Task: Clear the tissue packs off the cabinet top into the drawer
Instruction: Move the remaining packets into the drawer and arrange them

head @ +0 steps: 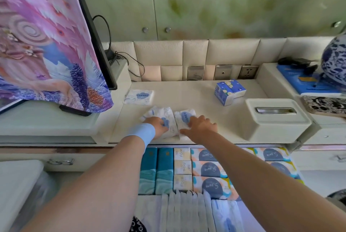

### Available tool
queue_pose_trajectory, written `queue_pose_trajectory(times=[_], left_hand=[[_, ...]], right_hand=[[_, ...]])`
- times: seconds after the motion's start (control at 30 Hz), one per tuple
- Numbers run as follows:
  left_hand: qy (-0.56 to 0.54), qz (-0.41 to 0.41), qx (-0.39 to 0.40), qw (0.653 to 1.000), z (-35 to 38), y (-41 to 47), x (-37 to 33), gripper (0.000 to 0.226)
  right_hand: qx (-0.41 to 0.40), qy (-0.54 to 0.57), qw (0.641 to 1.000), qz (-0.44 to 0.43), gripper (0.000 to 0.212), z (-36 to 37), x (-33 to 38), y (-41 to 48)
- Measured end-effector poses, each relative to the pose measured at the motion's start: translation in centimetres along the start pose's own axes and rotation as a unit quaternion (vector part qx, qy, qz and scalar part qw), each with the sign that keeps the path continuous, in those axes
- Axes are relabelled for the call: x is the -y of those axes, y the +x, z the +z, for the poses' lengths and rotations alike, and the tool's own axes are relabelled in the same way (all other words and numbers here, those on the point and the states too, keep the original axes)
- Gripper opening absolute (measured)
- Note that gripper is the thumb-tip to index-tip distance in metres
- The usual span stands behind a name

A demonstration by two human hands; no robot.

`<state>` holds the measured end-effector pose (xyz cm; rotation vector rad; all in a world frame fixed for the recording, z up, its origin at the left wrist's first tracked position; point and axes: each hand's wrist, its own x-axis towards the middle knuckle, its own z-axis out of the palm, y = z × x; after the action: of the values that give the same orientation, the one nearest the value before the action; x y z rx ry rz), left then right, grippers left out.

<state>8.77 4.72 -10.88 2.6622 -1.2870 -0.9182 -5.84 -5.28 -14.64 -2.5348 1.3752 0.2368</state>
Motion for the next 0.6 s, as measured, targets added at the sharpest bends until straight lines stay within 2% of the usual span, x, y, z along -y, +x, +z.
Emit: queue_pose_trajectory(times=[0.1, 0.23, 0.27, 0.4, 0.53, 0.6], left_hand=[[-0.015, -0.035, -0.029, 0.999, 0.2, 0.8, -0.5, 0.043], [-0.067, -0.064, -0.067, 0.993, 0.9, 1.6, -1.8, 0.039], [-0.089, -0.074, -0.080, 0.990, 1.0, 1.7, -2.0, 0.043], [-0.188, -0.119, -0.083, 0.972, 1.2, 2.0, -3.2, 0.084], [-0.245, -0.085, -0.076, 0.963, 1.4, 1.7, -4.9, 0.089], [-0.249, -0.062, -0.058, 0.965, 1.5, 0.9, -5.6, 0.098]], right_hand=[[0.005, 0.032, 0.998, 0.046, 0.077, -0.2, -1.1, 1.1], [0.064, 0.245, 0.962, 0.106, 0.125, -1.0, -2.2, 1.8], [0.082, 0.263, 0.955, 0.112, 0.127, -1.1, -2.5, 1.7], [0.083, 0.254, 0.960, 0.085, 0.100, -0.5, -3.5, 1.1], [0.079, 0.292, 0.950, 0.076, 0.060, -0.7, -4.6, -0.2], [0.078, 0.302, 0.946, 0.083, 0.046, -0.9, -5.3, -1.1]])
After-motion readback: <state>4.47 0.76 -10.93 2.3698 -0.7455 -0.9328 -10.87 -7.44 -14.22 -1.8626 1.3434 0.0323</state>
